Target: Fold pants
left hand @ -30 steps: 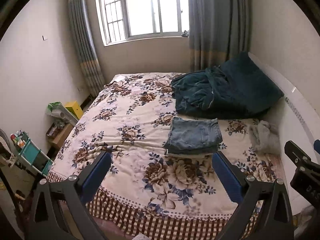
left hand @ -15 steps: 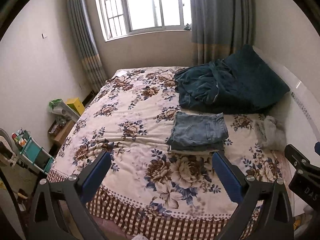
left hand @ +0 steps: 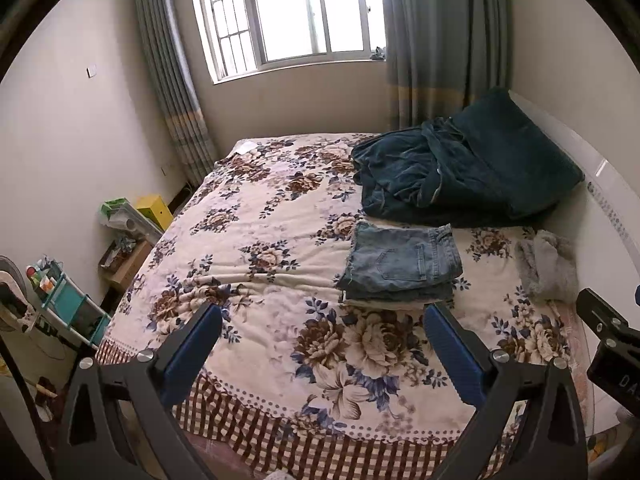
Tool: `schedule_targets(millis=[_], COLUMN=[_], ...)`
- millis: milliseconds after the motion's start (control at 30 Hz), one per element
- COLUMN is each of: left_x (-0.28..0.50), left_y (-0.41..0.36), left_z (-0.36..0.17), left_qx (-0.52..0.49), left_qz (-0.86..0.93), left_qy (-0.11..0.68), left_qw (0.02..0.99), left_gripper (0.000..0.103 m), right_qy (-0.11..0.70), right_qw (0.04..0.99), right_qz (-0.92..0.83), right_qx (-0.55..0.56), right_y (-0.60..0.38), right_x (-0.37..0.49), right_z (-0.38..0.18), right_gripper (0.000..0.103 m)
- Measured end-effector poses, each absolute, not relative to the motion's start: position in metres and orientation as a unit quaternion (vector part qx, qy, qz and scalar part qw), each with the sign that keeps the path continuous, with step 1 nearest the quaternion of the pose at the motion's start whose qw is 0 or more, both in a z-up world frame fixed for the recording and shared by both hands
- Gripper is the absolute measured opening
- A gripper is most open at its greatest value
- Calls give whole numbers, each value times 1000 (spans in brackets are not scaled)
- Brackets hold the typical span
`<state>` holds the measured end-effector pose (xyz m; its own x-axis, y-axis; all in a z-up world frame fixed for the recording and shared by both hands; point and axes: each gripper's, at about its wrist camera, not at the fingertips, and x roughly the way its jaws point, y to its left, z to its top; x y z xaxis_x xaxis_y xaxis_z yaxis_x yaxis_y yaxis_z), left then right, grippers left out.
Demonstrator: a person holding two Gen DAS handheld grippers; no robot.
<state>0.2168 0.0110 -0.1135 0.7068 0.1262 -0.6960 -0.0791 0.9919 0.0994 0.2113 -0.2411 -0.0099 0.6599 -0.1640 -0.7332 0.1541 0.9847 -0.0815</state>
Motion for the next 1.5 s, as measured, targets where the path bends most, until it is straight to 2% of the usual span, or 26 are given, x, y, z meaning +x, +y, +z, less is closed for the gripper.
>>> schedule_targets(millis=[1500], left_x=[222], left_y=[11], left_z=[-107], left_qx=[24], left_qz=[54], left_qy=[370], left_qw=[927], left_gripper=[103], right_qy=[402], right_qw=[912], right_qz=[-79], right_qx=[-4], right_y=[-237], right_x=[213], right_z=[-8], right_gripper=[102])
